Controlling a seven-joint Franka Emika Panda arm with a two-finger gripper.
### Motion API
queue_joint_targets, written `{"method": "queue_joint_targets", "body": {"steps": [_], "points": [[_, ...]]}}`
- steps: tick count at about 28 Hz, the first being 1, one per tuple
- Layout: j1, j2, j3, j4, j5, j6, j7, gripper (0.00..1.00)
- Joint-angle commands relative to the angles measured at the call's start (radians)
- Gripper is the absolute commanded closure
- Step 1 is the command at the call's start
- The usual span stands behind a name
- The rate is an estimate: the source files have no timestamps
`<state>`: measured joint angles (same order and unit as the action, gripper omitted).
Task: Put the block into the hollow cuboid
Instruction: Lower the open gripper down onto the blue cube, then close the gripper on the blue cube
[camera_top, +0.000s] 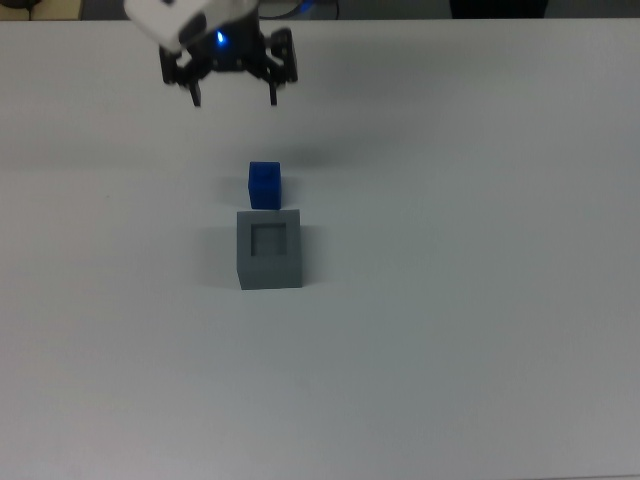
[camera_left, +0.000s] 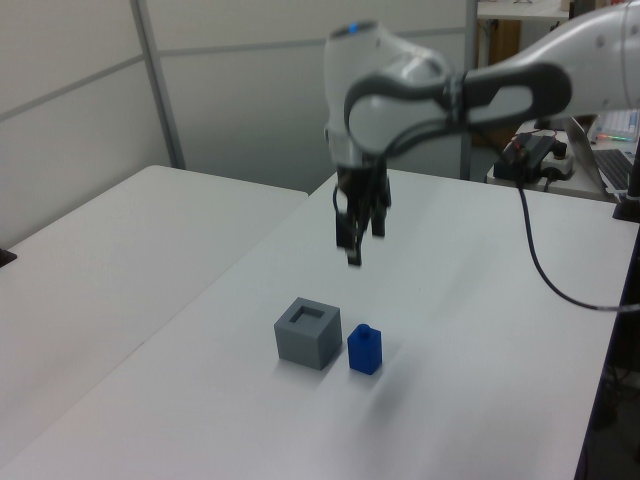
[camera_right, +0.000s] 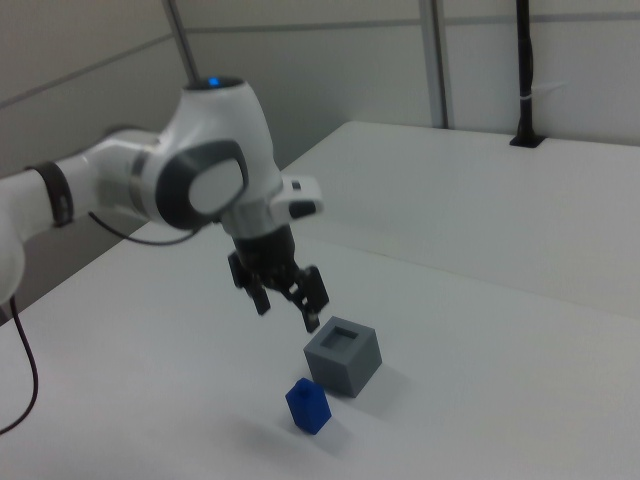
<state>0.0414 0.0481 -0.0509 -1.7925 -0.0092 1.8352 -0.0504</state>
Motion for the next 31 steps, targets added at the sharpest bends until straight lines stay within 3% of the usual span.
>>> {"method": "queue_joint_targets", "body": {"steps": [1,4,9,14,16,27,31], "points": [[0.015,0.009,0.000,-0.152,0.009,0.147,-0.011,0.00],[0.017,0.044,0.000,-0.194,0.008,0.202,0.006,0.00],[0.023,0.125,0.000,-0.191,0.003,0.231,0.038,0.00],[0.034,0.167,0.000,-0.192,-0.055,0.240,0.090,0.00],[0.035,0.182,0.000,-0.191,-0.058,0.242,0.098,0.00],[0.041,0.182,0.023,-0.168,-0.044,0.237,0.173,0.25],[0.041,0.185,0.028,-0.148,-0.044,0.239,0.193,0.39]]}}
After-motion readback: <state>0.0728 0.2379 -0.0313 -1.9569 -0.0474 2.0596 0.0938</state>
